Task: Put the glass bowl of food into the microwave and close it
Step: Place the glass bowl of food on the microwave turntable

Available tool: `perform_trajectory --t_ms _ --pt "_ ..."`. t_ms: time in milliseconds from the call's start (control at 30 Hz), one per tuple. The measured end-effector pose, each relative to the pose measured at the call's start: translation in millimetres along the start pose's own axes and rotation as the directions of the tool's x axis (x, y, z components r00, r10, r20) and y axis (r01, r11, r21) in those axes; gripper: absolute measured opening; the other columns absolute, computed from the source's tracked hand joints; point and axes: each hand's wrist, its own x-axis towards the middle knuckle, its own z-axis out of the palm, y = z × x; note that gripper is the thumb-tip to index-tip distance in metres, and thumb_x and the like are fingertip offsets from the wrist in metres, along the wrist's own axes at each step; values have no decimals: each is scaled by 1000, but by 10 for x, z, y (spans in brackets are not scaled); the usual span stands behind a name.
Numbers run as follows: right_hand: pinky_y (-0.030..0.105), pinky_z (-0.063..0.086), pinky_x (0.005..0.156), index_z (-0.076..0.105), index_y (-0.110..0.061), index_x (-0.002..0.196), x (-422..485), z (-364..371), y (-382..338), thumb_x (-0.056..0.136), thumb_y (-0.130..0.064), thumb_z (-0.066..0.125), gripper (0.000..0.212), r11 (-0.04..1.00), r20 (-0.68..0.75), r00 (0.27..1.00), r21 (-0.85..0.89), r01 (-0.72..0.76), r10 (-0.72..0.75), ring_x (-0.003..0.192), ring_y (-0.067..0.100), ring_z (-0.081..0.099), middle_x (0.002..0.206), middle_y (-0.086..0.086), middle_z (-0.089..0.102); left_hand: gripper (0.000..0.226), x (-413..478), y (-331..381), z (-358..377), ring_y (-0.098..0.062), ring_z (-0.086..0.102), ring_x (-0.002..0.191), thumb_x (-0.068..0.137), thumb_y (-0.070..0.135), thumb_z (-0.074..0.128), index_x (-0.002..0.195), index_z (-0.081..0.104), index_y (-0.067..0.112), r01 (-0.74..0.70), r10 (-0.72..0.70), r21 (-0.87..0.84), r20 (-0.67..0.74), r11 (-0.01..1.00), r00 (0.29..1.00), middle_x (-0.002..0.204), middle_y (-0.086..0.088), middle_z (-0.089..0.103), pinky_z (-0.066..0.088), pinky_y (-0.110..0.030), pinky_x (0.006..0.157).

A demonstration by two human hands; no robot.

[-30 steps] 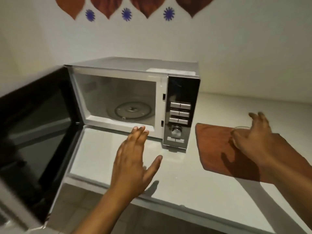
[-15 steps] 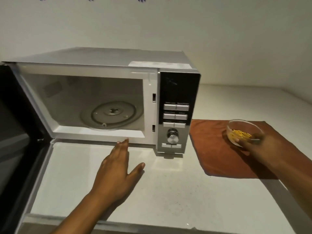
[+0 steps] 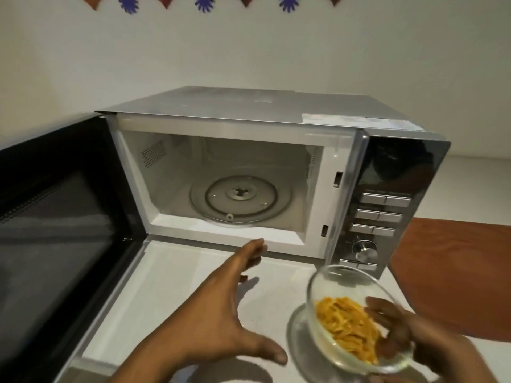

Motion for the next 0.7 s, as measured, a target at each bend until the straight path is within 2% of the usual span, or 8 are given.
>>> perform_trajectory --t_ms 67,133,267,367,467,533,633,700 --pt "25 57 76 74 -17 79 67 268 -301 22 -24 98 62 980 39 990 -140 142 -137 109 -1 61 124 -16 67 133 -25 -16 -68 18 33 129 36 60 92 140 9 61 -30 32 -35 42 999 999 145 41 29 35 -15 107" --pt "28 57 86 72 -23 79 170 576 -513 28 -57 91 64 935 -33 961 -245 257 -273 110 -2 64 116 -22 69 130 -8 -47 -121 13 41 127 34 60 92 141 18 58 -63 62 -60 -18 996 998 142 37 38 41 -23 107" --pt "25 54 89 56 -43 116 565 880 -734 38 -39 94 87 925 -24 926 51 377 -376 114 5 63 124 -15 66 119 175 -156 -259 6 52 120 33 56 92 137 35 45 -118 89 -117 -229 986 969 132 24 55 47 -25 101" --pt "24 54 89 46 -30 133 854 991 -856 48 -33 91 97 896 -98 920 210 391 -379 117 7 62 127 -12 65 118 369 -183 -419 1 55 118 34 52 93 138 38 40 -132 79 -128 -355 983 932 129 21 57 48 -19 96" --pt "16 54 77 62 -30 117 1082 1118 -1081 75 -48 72 47 872 -142 912 267 409 -384 106 5 67 111 -13 73 115 597 -134 -549 3 54 112 39 48 94 138 36 35 -118 65 -90 -449 989 891 122 25 52 43 -9 89" --pt "19 55 73 65 -35 104 1300 1179 -1186 89 -41 53 21 870 -182 935 346 351 -305 95 3 70 98 -14 76 112 764 -96 -608 3 50 107 45 42 94 140 35 32 -106 51 -87 -483 991 874 117 25 48 38 -3 82" --pt "36 54 88 64 -27 97 1710 1225 -1238 97 -36 45 21 905 -305 942 347 245 -138 99 16 68 101 0 73 100 1019 -101 -673 -7 51 113 48 39 94 133 40 26 -66 3 -100 -525 993 851 123 12 53 42 -14 85" --pt "36 52 80 60 -17 87 1927 1245 -1295 96 -25 42 22 911 -359 932 367 188 -48 87 20 64 89 8 66 91 1191 -121 -736 -12 56 110 48 40 94 123 47 22 -18 -35 -91 -544 996 838 118 6 57 49 -21 85"
